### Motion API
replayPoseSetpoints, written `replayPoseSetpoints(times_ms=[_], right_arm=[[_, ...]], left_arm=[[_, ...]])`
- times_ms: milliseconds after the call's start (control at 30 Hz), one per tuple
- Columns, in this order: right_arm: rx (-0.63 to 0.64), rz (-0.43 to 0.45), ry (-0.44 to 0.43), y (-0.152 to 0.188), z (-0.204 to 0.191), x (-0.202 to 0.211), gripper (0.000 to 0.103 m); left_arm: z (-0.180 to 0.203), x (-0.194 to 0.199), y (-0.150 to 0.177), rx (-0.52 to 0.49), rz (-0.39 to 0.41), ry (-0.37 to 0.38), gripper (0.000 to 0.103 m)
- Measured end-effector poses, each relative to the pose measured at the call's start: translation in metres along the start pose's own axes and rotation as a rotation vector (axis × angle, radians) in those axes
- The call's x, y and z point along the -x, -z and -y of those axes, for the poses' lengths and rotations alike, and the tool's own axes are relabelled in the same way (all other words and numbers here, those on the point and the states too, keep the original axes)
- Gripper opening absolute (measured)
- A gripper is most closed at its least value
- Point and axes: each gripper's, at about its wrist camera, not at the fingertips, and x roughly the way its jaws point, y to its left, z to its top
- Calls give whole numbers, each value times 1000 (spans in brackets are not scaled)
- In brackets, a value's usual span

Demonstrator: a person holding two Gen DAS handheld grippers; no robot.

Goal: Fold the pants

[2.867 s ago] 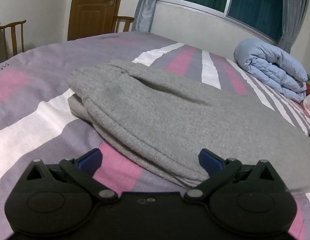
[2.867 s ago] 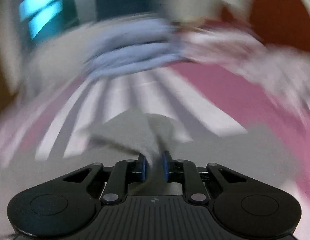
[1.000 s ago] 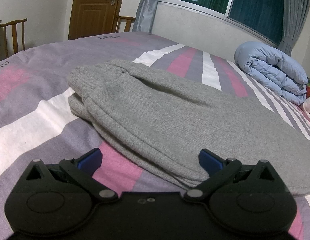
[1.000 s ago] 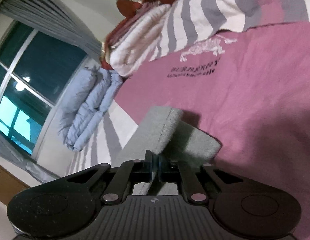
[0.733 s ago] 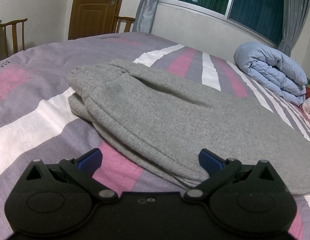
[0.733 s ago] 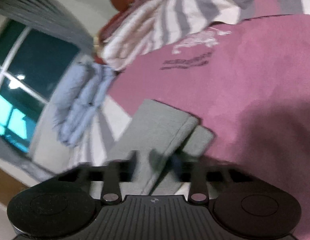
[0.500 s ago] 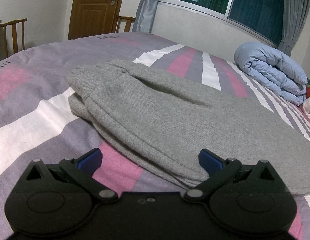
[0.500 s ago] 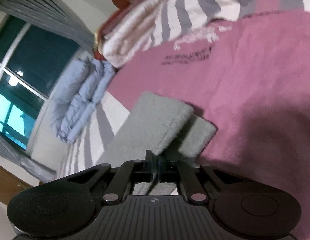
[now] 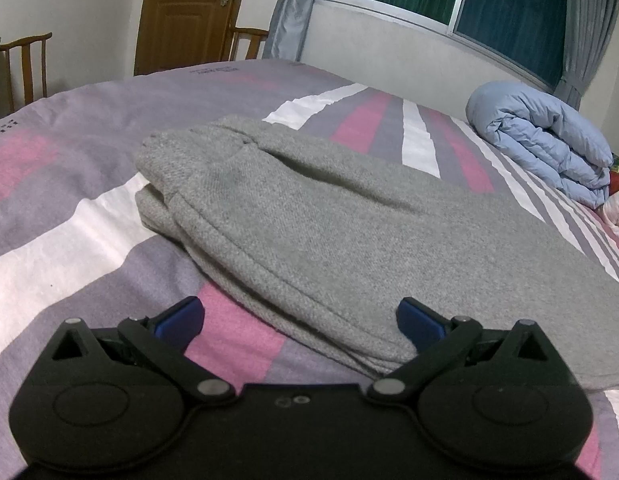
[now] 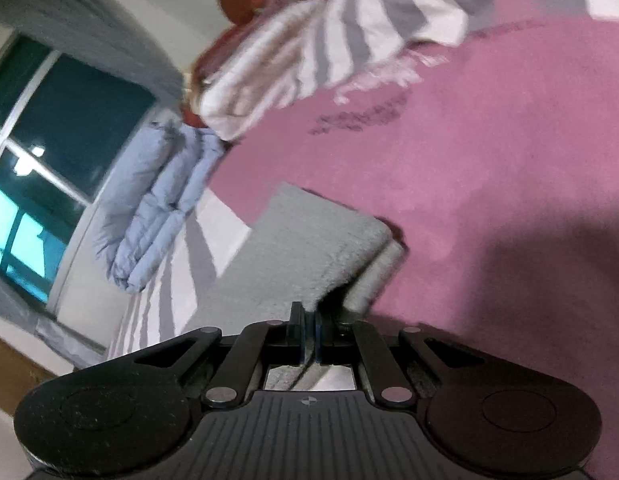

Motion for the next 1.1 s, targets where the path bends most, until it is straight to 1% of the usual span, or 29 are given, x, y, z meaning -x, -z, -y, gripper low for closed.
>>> replayPoseSetpoints(times_ms=[100,133,167,200,233,300,367,467,533,633,667,700,733,767,833,900,933,967,1000,1033,1100], right_arm=[[-44,-37,-24,-4,5,3,4],[-46,-29,-27,-5,4,11,8],[-45,-3,-34,-3,4,23,21],[-56,29,-49,-1,6,36,28],[-75,38,-68,0,10,44,37],[-139,35,-102,4,20,54,37],[-193,23,-121,6,28,55,37],[-261,11,-142,4,34,45,37],[-272,-39,-126,1,30,30,36],[-257,-69,-114,-5,22,14,36],[-232,-66,-90,-7,17,11,27],[-176,-72,-56,-10,11,7,13],[-117,-73,-38,-14,4,6,9],[-82,-46,-51,-17,-1,11,9],[7,40,-132,-23,-17,31,8],[89,100,-162,-19,-26,44,8],[97,101,-137,-17,-21,40,8],[76,49,-61,-13,-8,22,9],[20,-34,-6,-9,7,3,8],[-34,-39,-33,-7,18,-3,7],[1,-30,-23,-8,11,0,8]], left_arm=[[0,0,0,0,1,-1,97],[0,0,0,0,2,0,97],[0,0,1,1,2,2,97],[-1,1,1,2,3,4,97],[-1,1,1,2,4,4,97],[-1,1,2,2,6,5,97],[-1,1,2,2,8,5,97],[-1,2,3,3,9,7,97],[-1,2,3,4,9,7,97],[0,1,2,3,8,3,97],[0,1,2,3,8,2,97],[0,1,2,2,8,1,97],[0,1,2,1,8,0,97],[0,1,2,0,8,0,97],[0,1,2,-1,8,2,97],[-1,0,1,-1,5,4,97],[-1,0,1,-1,4,4,97],[0,-1,0,-2,3,3,97],[0,-1,1,-4,2,0,97],[0,0,1,-5,3,-2,97],[-1,0,1,-3,4,3,97]])
